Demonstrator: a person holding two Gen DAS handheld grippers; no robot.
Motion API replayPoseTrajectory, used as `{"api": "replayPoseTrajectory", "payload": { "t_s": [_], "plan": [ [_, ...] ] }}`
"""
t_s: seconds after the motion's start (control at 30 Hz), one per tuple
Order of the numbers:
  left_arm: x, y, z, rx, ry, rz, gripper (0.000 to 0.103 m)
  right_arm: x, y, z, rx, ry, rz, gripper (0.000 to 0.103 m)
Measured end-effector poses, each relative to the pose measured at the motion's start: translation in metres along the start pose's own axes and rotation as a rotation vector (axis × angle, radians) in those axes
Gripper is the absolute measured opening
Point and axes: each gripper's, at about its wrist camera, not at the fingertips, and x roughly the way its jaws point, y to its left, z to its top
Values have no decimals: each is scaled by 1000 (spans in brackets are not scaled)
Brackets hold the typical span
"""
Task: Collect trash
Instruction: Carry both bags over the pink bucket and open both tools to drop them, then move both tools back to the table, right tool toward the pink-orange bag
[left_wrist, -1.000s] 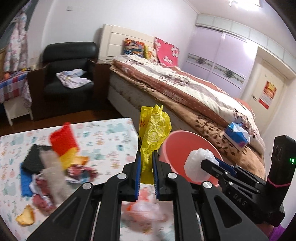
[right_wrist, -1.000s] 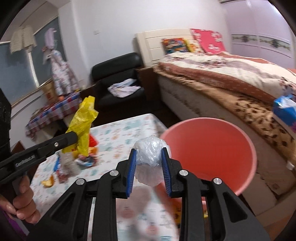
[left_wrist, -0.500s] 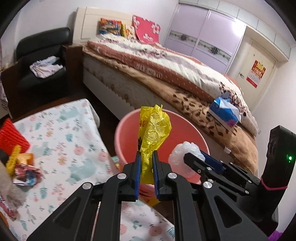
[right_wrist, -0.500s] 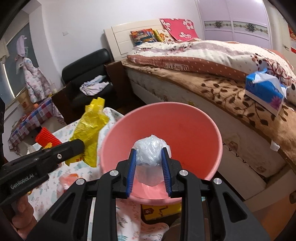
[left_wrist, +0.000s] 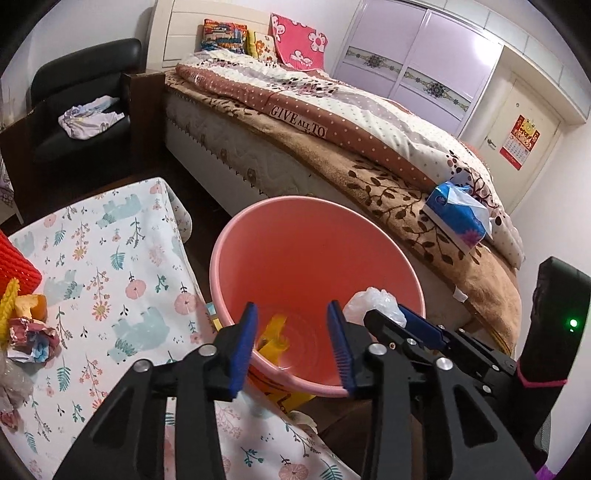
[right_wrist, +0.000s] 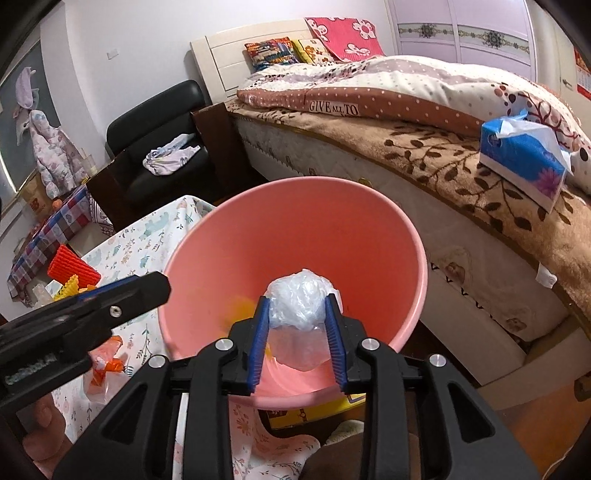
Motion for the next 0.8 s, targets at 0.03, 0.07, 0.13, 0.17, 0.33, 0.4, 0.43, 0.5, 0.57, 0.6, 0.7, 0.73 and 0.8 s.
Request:
{"api": "replayPoseTrajectory", "payload": {
  "t_s": [0.03,0.07,0.13,0.17,0.33,0.4,0.43,0.5,0.57,0.6,0.7,0.73,0.8],
  "plan": [
    [-1,-1,0,4,-5,4,42,0,-1,0,1,-1,1,34],
    [-3,-1,0,6,-9,5,42,0,-1,1,0,-2,3,36],
    [-8,-2,0,15,-20,6,43,-1,-1,0,-3,-5,-3,39],
    [-10,-2,0,18,-25,8,43,-2,0,0,-6,-6,-7,41],
    [-24,-2,-2,35,-56,18,46,-7,2,1,-20,-25,-3,51],
    [-31,0,-3,33,-67,22,46,-8,4,3,-27,-29,9,55],
    [-33,1,-3,31,-72,23,46,-10,6,3,-32,-34,8,55],
    [-39,4,-3,24,-83,25,46,-13,9,3,-40,-45,16,55],
    [-48,11,-3,8,-97,28,46,-16,14,3,-44,-51,31,55],
    [-52,14,-4,1,-104,31,46,-18,16,3,-46,-52,35,55],
    [-65,24,-5,-15,-126,40,46,-25,27,2,-61,-55,55,55],
    [-70,29,-5,-22,-137,47,46,-26,32,1,-74,-52,63,55],
    [-80,36,-7,-36,-155,62,46,-30,42,-1,-95,-50,81,55]
  ]
}}
